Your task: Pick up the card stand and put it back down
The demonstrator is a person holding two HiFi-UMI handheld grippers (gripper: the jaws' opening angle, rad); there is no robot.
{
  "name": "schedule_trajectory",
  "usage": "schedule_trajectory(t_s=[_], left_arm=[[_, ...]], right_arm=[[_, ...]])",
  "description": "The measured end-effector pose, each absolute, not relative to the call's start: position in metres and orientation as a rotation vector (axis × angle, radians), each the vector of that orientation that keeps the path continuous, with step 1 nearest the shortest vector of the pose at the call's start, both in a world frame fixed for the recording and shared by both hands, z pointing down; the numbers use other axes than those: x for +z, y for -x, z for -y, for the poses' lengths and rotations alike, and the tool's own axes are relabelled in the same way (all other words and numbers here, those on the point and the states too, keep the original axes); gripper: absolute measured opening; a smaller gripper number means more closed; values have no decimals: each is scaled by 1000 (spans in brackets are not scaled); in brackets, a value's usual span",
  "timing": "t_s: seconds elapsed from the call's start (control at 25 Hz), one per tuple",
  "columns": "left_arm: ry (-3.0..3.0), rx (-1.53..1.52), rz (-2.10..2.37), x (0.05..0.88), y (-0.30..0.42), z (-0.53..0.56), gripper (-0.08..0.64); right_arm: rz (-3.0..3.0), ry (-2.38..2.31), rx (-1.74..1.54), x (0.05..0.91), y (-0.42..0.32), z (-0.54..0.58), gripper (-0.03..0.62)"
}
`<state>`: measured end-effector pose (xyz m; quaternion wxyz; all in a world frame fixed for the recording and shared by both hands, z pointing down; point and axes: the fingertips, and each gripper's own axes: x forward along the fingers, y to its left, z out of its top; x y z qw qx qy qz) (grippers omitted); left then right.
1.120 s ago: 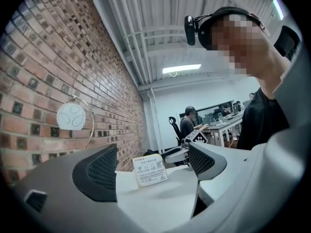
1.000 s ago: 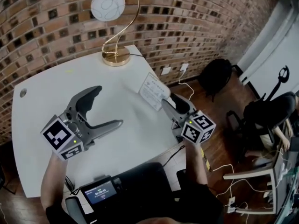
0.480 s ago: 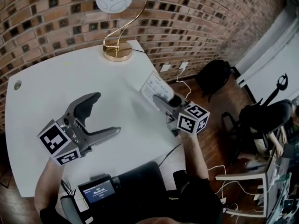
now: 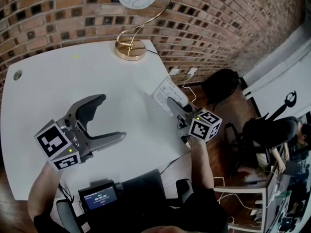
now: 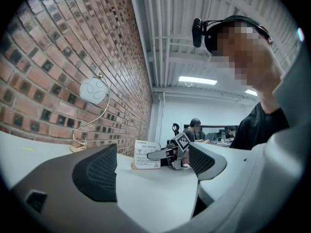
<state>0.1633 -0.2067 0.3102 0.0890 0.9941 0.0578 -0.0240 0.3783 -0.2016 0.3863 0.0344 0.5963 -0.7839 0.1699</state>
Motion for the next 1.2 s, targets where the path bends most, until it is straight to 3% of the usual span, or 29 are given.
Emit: schedule_trajectory(t_s=[0.32,0.84,1.2], left_arm=[[-2950,-109,-157,305,-154,212,454],[-2899,-212,-97,290,-137,229,454],[-2893,-262,-41,283,-126,241,454]], right_arm=[[2580,-1807,587,360,-369,206,31],[2742,-1651,296,261,-328,240,31],[2810,-1538,277,244,-304,266,31]])
